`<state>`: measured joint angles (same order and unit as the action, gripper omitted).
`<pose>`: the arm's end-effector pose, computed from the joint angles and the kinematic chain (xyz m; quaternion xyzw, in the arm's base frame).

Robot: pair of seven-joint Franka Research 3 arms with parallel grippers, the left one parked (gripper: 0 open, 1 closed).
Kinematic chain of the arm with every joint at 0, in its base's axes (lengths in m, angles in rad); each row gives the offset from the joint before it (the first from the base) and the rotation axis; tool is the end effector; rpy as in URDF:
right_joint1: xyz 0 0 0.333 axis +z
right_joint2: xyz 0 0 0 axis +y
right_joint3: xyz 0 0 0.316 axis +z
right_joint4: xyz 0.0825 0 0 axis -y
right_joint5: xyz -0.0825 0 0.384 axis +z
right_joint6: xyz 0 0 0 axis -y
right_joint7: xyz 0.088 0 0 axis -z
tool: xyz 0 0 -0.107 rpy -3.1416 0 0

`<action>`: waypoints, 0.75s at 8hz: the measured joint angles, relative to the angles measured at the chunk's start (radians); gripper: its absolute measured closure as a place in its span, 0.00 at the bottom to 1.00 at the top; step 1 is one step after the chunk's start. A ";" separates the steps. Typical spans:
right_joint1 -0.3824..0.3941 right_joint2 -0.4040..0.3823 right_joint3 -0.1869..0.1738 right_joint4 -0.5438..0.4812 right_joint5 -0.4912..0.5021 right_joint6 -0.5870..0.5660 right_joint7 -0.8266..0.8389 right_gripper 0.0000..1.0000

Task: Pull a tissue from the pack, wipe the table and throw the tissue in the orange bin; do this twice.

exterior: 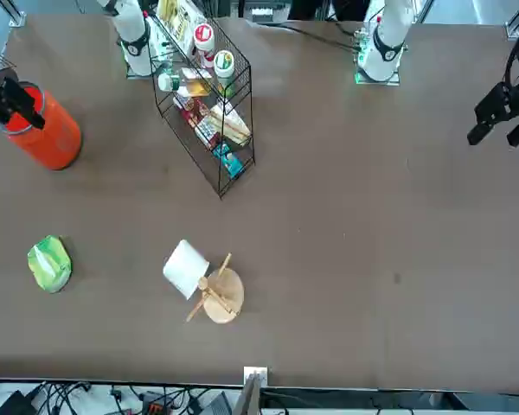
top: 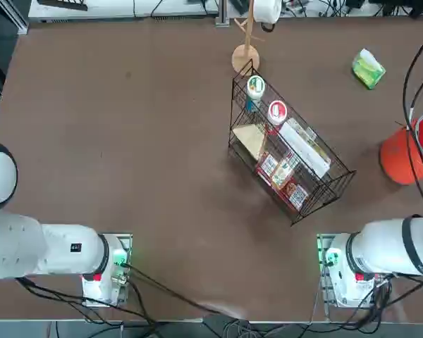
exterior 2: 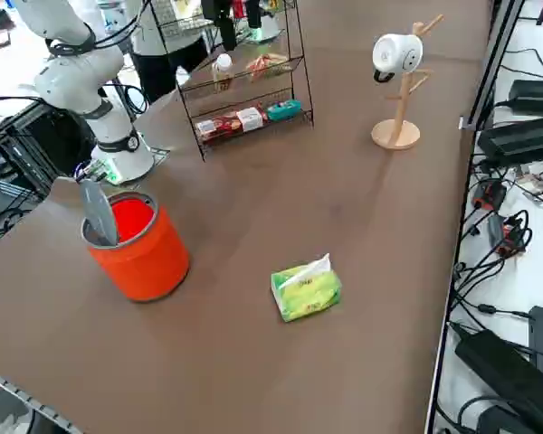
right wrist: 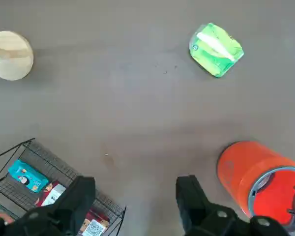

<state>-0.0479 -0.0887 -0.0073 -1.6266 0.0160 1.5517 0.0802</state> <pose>0.5240 -0.0274 0.6444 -0.9977 0.0674 -0.0068 0.0084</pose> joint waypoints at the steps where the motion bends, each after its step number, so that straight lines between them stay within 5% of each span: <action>1: 0.000 0.000 0.000 0.000 0.000 0.000 0.000 0.00; 6: -0.001 0.045 -0.002 -0.001 -0.002 0.057 0.003 0.00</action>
<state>-0.0494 -0.0435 -0.0094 -1.6273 0.0139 1.6087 0.0834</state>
